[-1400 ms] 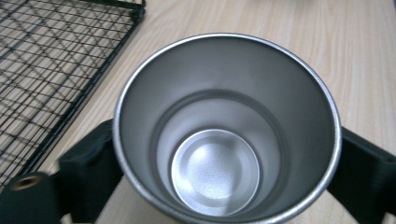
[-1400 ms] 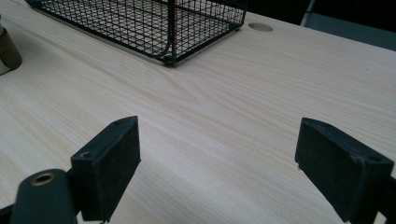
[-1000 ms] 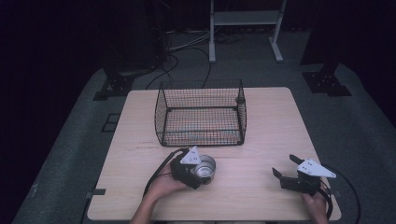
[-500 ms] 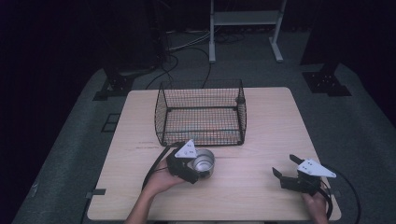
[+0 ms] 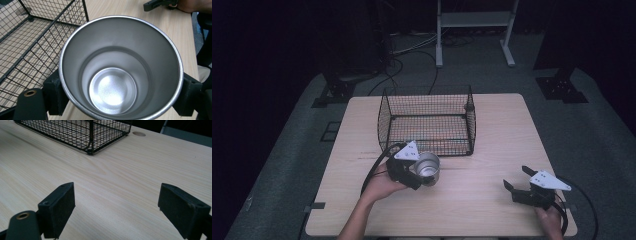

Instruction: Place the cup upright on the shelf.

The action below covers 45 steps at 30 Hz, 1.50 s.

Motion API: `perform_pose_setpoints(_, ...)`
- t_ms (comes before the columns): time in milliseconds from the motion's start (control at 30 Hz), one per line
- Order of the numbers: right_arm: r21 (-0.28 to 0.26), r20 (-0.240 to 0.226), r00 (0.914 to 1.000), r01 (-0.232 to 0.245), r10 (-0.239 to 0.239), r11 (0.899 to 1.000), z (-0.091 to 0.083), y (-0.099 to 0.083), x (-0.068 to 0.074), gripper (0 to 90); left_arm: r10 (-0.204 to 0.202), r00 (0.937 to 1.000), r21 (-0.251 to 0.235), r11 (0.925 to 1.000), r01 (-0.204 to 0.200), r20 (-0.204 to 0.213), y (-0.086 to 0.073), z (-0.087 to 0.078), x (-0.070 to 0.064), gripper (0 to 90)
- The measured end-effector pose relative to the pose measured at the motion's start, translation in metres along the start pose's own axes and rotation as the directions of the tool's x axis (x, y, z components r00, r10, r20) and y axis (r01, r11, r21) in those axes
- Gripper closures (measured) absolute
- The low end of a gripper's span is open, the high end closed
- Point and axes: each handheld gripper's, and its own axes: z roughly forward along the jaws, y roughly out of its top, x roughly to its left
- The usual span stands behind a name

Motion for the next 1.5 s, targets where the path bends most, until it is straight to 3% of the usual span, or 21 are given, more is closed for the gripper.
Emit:
perform_pose_setpoints(167, 0.002, -0.001, 1.0000, -0.002, 0.002, 1.000, 0.000, 0.000, 0.000, 13.4, 0.018, 0.9998, 0.011, 0.9998, -0.018, -0.012, 0.009, -0.006, 0.002, 17.9)
perform_pose_setpoints(667, 0.004, 0.000, 1.0000, -0.002, 0.002, 1.000, 0.001, 0.000, 0.000, 13.4, 0.016, 0.9997, -0.008, 0.9998, -0.016, -0.017, 0.030, -0.024, 0.015, 17.9)
perform_pose_setpoints(1200, 0.005, 0.001, 1.0000, -0.008, 0.008, 1.000, 0.001, 0.000, 0.000, 13.4, 0.054, 0.9976, -0.018, 0.9983, -0.055, -0.044, 0.066, -0.043, 0.031, 17.9)
perform_pose_setpoints(1500, 0.003, 0.000, 1.0000, -0.006, 0.006, 1.000, 0.001, 0.000, 0.000, 13.4, 0.066, 0.9965, 0.019, 0.9977, -0.065, -0.051, 0.082, -0.044, 0.040, 17.9)
